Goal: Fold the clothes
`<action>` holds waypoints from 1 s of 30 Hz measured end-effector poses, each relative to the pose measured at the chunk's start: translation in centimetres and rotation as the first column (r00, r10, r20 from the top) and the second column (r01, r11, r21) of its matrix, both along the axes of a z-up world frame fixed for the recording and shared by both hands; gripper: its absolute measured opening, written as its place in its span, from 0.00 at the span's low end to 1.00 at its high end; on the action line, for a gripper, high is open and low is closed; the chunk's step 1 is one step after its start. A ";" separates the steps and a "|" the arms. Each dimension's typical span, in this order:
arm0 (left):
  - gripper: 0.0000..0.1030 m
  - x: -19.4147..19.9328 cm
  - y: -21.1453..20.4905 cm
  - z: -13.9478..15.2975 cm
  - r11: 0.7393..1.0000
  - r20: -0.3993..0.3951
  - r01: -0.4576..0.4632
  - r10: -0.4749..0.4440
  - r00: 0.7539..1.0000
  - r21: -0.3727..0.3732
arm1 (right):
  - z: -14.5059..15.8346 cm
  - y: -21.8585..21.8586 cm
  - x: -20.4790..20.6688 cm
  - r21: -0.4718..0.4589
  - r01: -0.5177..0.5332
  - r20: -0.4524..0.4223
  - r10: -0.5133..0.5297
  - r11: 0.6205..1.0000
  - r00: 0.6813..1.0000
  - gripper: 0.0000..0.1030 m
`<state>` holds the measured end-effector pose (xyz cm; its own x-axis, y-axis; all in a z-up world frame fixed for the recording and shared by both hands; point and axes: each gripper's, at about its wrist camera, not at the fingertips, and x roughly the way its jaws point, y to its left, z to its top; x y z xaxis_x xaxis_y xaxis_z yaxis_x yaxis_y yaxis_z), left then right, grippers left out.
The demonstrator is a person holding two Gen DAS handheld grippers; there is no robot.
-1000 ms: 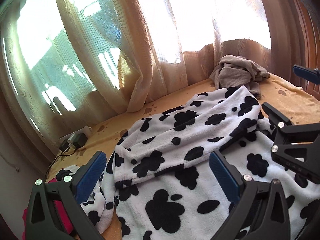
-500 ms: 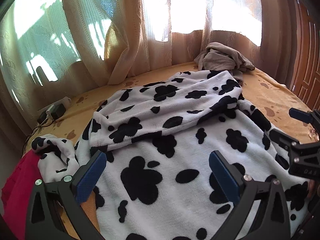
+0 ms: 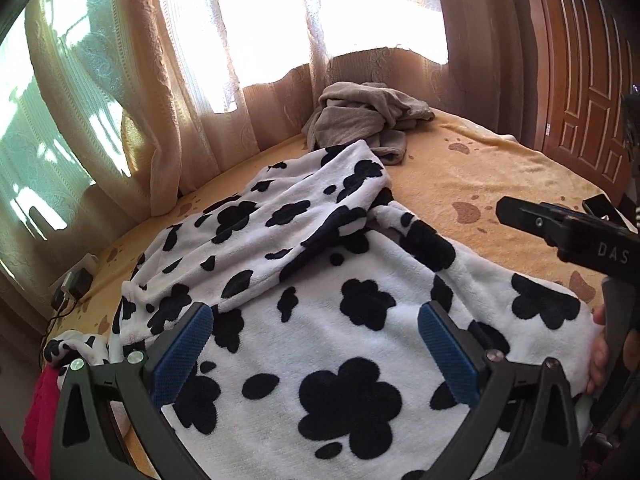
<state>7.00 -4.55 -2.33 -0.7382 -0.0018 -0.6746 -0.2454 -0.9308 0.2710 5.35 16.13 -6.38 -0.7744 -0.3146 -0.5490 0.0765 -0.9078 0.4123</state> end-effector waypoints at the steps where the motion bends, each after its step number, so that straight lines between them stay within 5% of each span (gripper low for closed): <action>1: 1.00 0.0 0.7 0.0 1.000 -0.002 0.010 -0.010 1.000 -0.009 | 0.0 0.1 0.0 0.005 0.002 -0.006 -0.002 1.000 1.000 0.89; 11: 1.00 -0.3 5.1 -0.5 0.994 -0.010 0.054 -0.056 0.998 -0.097 | -0.3 1.1 0.2 -0.018 0.010 -0.041 -0.011 1.000 0.999 0.89; 30: 1.00 -1.3 6.0 -1.5 0.993 0.039 0.054 -0.050 0.998 -0.105 | -0.4 0.9 0.3 0.050 0.072 -0.072 -0.069 0.996 0.995 0.89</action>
